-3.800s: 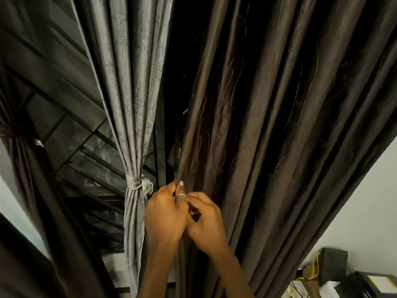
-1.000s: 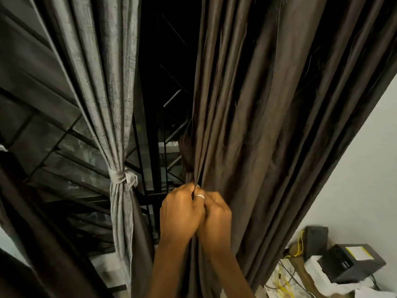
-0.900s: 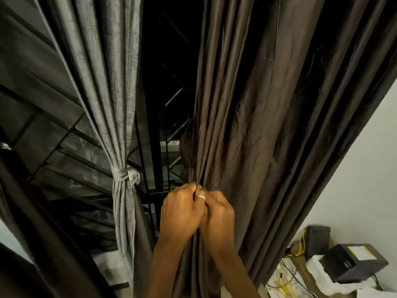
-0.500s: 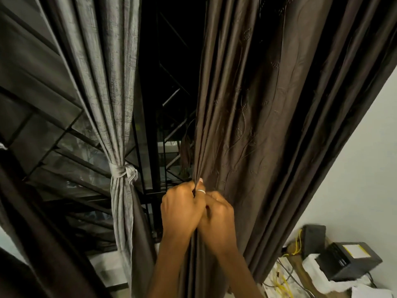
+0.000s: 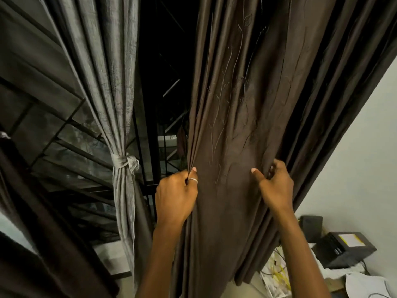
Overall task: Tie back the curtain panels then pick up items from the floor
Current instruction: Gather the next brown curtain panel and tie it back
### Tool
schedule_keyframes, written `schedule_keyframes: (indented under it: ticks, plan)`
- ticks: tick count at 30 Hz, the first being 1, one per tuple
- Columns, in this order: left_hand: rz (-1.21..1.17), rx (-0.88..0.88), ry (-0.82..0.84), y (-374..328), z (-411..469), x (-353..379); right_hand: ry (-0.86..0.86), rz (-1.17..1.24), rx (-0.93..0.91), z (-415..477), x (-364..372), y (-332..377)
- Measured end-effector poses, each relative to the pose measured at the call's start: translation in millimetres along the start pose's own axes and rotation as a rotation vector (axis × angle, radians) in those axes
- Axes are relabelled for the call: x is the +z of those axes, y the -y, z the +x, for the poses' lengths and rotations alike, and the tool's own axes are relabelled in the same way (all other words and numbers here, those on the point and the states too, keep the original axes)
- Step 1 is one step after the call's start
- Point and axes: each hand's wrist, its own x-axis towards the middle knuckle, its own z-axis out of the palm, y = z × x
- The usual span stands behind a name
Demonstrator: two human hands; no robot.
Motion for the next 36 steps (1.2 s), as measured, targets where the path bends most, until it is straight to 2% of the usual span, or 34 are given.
schedule_keyframes:
  ticks: [3, 6, 10, 13, 16, 18, 25, 31, 36]
  plan:
    - [0.028, -0.009, -0.014, 5.9, 2.6, -6.4, 0.033, 0.006, -0.005, 14.6, -20.9, -17.6]
    - [0.034, -0.013, -0.007, 4.4, 0.5, -5.8, -0.069, 0.002, 0.047, 11.6, -27.4, -21.2]
    - [0.02, 0.022, 0.006, -4.5, -5.2, 5.0, -0.19, -0.086, -0.145, -32.5, -0.6, -15.2]
    - [0.036, 0.067, 0.028, -13.0, -10.3, 15.5, -0.133, 0.002, -0.373, -71.5, 32.4, 1.4]
    - [0.001, 0.112, 0.073, -17.8, -14.0, 23.4, 0.046, 0.125, -0.419, -90.4, 55.2, 23.8]
    - [-0.014, 0.11, 0.081, -15.3, -11.9, 22.7, 0.098, 0.154, -0.415, -94.1, 61.8, 31.0]
    - [-0.019, 0.145, 0.089, -13.7, -10.8, 15.5, 0.094, 0.1, -0.433, -97.6, 66.1, 36.0]
    - [0.079, 0.061, 0.032, -25.6, -5.6, 13.8, 0.071, 0.159, -0.44, -99.7, 66.7, 35.7]
    - [0.137, 0.055, 0.058, -30.3, -2.3, 16.2, 0.051, 0.149, -0.485, -99.6, 67.3, 32.0]
